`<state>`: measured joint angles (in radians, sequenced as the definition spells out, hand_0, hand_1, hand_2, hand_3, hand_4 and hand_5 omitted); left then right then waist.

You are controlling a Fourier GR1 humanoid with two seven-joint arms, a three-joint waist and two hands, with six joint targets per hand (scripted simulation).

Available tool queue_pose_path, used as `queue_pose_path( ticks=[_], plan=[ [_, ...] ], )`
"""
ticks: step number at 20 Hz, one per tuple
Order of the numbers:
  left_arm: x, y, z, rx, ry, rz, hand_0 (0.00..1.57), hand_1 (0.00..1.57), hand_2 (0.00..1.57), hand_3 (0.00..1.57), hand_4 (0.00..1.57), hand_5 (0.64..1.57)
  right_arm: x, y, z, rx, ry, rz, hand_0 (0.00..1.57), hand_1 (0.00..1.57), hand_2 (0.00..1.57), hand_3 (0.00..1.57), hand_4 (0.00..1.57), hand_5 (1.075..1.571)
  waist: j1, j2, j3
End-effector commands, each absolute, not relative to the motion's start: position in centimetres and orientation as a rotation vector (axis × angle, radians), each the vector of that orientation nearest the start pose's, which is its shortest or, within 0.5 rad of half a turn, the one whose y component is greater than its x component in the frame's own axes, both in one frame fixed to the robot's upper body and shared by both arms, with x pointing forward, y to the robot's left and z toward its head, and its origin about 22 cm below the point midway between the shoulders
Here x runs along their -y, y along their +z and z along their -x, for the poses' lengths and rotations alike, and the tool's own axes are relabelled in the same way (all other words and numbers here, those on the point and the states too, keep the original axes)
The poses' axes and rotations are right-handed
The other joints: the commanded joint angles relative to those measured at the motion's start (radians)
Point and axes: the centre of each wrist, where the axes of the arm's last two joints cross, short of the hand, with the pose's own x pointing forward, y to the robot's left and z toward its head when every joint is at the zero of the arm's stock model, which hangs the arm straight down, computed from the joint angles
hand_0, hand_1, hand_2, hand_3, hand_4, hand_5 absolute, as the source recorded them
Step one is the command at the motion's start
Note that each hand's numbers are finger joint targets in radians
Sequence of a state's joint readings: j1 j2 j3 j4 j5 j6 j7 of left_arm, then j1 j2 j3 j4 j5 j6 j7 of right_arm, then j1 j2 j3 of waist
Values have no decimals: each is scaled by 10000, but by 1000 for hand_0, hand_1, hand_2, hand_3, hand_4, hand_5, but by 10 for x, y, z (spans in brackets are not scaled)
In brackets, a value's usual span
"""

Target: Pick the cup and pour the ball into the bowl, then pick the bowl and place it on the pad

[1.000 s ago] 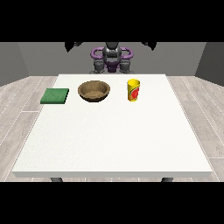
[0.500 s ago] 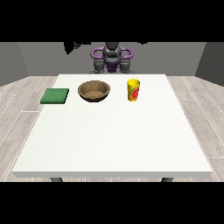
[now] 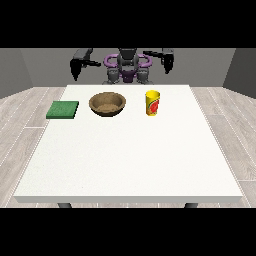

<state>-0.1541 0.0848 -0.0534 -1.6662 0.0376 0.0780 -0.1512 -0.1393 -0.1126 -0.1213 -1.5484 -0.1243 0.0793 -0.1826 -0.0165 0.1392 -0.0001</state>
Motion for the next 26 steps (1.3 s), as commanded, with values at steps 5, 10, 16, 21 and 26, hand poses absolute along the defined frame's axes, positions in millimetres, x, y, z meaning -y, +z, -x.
queue_pose_path(
  ticks=[5, 10, 16, 21, 26],
  plan=[
    [-235, 40, -308, 19740, -1056, -605, 0, 0, 0, 0, 0, 1258, 298, 39, -304, 19139, 218, -215, 0, 0, 0, 0, 0, 1560, -177, 722, 0],
    [-240, 12, -315, 19465, -851, -660, 0, 0, 0, 0, 0, 1259, 290, 6, -294, 18899, 53, -212, 0, 0, 0, 0, 0, 1562, -354, 477, 0],
    [-228, -15, -321, 20036, -650, -1447, 0, 0, 0, 0, 0, 1232, 333, 20, -305, 19100, 182, -431, 0, 0, 0, 0, 0, 1564, -613, 911, -1],
    [-245, -15, -349, 20134, 180, -1907, 0, 0, 0, 0, 0, 1271, 321, 27, -308, 19614, 732, -792, 0, 0, 0, 0, 0, 1559, -1322, 1402, -6],
    [-231, -35, -351, 20240, -5, -1688, 0, 0, 0, 0, 0, 1245, 341, 28, -318, 19778, 243, -544, 0, 0, 0, 0, 0, 1558, -948, 1519, -2]
  ],
)
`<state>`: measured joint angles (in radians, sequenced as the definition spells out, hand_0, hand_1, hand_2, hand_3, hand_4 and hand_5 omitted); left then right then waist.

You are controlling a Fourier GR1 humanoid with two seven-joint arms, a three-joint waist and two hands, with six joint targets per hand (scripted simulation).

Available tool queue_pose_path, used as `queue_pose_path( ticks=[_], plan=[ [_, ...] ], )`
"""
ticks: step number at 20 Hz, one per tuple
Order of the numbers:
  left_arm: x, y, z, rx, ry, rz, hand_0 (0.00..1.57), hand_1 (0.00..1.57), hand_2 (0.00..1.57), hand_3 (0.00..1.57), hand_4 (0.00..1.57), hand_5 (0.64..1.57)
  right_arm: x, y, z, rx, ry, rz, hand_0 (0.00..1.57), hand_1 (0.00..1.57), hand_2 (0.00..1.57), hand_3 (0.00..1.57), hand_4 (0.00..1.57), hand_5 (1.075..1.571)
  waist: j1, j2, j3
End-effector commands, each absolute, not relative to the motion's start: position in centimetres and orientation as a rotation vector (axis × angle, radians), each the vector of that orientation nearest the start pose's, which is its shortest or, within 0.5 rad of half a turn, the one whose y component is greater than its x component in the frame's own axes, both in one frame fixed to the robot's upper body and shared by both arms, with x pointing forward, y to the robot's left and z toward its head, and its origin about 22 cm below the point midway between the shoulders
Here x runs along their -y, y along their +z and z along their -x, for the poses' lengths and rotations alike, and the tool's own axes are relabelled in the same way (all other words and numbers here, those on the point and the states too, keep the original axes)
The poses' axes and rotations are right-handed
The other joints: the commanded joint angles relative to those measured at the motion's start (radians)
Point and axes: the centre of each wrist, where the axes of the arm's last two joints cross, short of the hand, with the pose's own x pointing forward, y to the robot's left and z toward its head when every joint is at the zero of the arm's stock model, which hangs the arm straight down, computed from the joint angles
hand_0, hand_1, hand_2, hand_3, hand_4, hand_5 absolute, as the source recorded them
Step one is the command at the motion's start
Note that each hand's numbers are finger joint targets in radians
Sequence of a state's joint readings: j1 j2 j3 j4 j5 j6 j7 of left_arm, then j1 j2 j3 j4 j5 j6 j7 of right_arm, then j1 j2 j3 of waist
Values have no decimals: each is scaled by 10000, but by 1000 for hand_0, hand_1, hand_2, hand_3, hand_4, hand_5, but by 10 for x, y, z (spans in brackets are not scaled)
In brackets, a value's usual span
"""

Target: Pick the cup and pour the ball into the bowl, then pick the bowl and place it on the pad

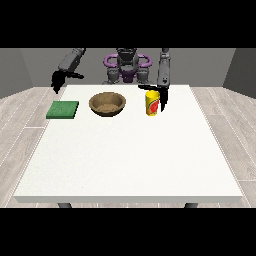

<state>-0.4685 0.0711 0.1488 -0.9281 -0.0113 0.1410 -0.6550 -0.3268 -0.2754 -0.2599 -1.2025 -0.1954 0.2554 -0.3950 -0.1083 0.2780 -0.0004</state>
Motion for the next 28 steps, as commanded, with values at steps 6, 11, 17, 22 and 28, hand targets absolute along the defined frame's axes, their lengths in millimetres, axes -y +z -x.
queue_pose_path(
  ticks=[6, 11, 17, 22, 28],
  plan=[
    [-268, -38, -348, 19985, -1871, -5405, 1289, 1289, 1571, 1571, 789, 1524, 332, 36, -321, 19736, 605, -1250, 0, 0, 0, 0, 0, 1562, -579, 122, 12],
    [-242, -44, -355, 20038, -1652, -6524, 1319, 1319, 1571, 1571, 855, 1508, 374, 67, -326, 20507, 773, -1032, 0, 0, 0, 0, 0, 1558, -1044, 875, 2],
    [-223, -52, -352, 19780, -2365, -7279, 1356, 1356, 1571, 1571, 913, 1511, 405, 49, -311, 19678, 522, -554, 0, 0, 0, 0, 0, 1555, -717, 124, 7],
    [-181, -23, -366, 18902, -4829, -7502, 1374, 1374, 1571, 1571, 1015, 1531, 428, 15, -301, 17602, -446, 436, 0, 0, 0, 0, 0, 1558, 389, -2087, 41],
    [-139, -6, -372, 18245, -7011, -8273, 1375, 1375, 1571, 1571, 1143, 1567, 461, -9, -270, 16902, -1277, 946, 0, 0, 0, 0, 0, 1560, 1206, -2882, 33]
  ],
)
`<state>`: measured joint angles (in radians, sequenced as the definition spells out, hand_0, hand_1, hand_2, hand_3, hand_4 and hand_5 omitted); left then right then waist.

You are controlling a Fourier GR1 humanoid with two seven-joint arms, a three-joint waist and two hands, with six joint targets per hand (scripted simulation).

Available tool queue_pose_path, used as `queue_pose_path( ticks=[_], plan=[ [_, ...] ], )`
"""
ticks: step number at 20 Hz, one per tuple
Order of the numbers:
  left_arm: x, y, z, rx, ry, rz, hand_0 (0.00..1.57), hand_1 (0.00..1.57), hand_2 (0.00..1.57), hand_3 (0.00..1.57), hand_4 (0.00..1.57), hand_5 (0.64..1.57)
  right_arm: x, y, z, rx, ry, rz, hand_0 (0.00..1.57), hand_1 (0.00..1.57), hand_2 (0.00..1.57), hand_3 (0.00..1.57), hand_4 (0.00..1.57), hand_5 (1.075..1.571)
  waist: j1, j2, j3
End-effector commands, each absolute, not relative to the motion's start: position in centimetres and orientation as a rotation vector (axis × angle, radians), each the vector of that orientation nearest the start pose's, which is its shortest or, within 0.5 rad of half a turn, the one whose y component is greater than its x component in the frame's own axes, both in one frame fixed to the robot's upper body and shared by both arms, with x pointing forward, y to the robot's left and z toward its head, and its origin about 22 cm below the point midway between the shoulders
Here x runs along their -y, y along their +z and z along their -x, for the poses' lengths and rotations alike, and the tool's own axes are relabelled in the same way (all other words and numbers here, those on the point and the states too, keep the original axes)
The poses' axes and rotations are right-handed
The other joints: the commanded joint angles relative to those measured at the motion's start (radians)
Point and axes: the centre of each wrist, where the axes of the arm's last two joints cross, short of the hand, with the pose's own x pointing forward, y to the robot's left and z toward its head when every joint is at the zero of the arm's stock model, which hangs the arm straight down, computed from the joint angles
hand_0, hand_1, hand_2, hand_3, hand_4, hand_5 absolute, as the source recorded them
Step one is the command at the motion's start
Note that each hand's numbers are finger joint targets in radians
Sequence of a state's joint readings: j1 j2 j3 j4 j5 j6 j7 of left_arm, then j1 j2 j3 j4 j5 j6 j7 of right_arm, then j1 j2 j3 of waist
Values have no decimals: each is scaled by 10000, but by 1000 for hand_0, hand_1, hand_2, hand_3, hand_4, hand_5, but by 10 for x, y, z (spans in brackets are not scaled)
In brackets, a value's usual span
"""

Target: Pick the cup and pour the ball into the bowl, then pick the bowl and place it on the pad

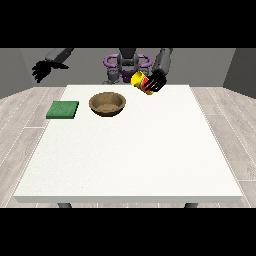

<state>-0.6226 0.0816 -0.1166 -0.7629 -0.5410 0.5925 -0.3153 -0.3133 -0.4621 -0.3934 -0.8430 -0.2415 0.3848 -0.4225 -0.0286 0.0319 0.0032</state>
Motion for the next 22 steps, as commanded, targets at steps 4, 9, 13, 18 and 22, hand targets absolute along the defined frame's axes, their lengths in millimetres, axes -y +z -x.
queue_pose_path(
  ticks=[4, 9, 13, 18, 22],
  plan=[
    [-113, -14, -360, 17459, -8220, -8283, 1367, 1367, 1571, 1571, 1114, 1566, 453, -38, -252, 16212, -1403, 1433, 0, 0, 0, 0, 0, 1558, 761, -1018, -19],
    [-112, 15, -369, 17753, -8774, -8769, 1364, 1364, 1571, 1571, 1068, 1568, 461, -40, -247, 16643, -1403, 1198, 0, 0, 0, 0, 0, 1553, 896, -722, -23],
    [-82, 19, -366, 17797, -9762, -9656, 1202, 1202, 1571, 1571, 976, 1569, 452, -51, -247, 16666, -1427, 1212, 0, 0, 0, 0, 0, 1550, 793, -592, -20],
    [-46, 34, -351, 17727, -11052, -10387, 682, 682, 1571, 1534, 891, 1571, 466, -26, -267, 16740, -1080, 761, 0, 0, 0, 0, 0, 1551, 458, -432, -16],
    [-40, 29, -343, 17873, -11797, -11379, 549, 549, 1571, 1571, 935, 1565, 450, -12, -293, 16853, -969, 1115, 0, 0, 0, 180, 0, 1534, 615, -243, -23]
  ],
)
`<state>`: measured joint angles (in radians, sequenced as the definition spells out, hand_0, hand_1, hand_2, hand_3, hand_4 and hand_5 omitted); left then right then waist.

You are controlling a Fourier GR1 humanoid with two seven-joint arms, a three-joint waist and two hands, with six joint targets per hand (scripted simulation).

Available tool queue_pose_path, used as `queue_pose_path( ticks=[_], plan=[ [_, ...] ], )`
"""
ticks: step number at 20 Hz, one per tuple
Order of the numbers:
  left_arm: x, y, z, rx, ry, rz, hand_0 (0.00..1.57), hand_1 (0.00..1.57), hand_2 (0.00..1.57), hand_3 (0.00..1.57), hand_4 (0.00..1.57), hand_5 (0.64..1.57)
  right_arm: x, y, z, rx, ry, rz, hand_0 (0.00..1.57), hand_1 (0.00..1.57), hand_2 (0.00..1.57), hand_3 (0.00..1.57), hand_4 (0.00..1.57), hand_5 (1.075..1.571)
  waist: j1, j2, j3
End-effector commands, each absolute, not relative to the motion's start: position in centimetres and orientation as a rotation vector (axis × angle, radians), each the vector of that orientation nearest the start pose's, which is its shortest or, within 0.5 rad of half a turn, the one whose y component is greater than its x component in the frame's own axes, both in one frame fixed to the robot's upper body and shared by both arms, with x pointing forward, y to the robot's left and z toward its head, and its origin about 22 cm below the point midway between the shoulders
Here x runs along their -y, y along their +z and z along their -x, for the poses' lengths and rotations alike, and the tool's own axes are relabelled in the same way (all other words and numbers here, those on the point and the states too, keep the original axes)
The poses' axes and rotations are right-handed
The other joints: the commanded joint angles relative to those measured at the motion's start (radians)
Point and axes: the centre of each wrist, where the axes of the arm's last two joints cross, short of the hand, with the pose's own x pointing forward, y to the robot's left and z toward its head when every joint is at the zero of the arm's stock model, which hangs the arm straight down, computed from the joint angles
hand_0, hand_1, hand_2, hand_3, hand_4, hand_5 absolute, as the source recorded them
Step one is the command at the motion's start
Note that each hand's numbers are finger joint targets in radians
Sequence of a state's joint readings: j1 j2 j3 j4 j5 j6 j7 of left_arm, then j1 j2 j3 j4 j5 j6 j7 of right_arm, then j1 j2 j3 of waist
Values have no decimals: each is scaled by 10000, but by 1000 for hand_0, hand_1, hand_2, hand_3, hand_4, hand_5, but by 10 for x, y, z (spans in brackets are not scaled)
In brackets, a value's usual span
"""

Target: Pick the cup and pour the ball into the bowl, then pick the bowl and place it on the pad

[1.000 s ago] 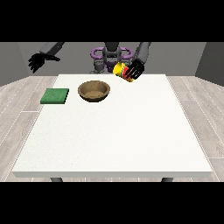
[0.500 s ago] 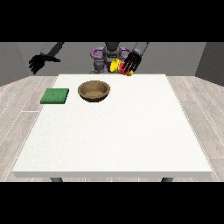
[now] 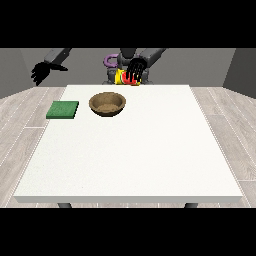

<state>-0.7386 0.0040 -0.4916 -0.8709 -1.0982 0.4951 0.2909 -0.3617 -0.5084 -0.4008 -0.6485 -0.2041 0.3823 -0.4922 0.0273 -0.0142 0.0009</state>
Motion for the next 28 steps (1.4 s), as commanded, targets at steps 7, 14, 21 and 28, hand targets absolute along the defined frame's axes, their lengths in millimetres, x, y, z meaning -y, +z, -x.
queue_pose_path(
  ticks=[7, 14, 21, 28],
  plan=[
    [-20, 45, -337, 18194, -13213, -12677, 303, 303, 1571, 1571, 902, 1570, 421, 3, -328, 17065, -964, 1031, 0, 0, 0, 223, 0, 1533, -51, 617, -2],
    [-13, 17, -318, 17021, -15939, -13768, 48, 48, 1571, 1571, 1085, 1495, 401, -8, -332, 17318, -470, 76, 0, 0, 0, 276, 0, 1523, -1052, 809, 1],
    [-2, 57, -344, 15982, -18474, -15060, 702, 702, 1571, 1571, 1199, 1416, 392, -9, -337, 16774, -460, 96, 0, 0, 0, 181, 0, 1519, -847, 295, -4],
    [23, 98, -332, 16587, -19728, -16471, 1557, 1557, 1571, 1571, 1191, 1467, 451, -11, -301, 16891, -1236, 772, 0, 0, 0, 172, 0, 1516, 63, 441, 1]
  ],
)
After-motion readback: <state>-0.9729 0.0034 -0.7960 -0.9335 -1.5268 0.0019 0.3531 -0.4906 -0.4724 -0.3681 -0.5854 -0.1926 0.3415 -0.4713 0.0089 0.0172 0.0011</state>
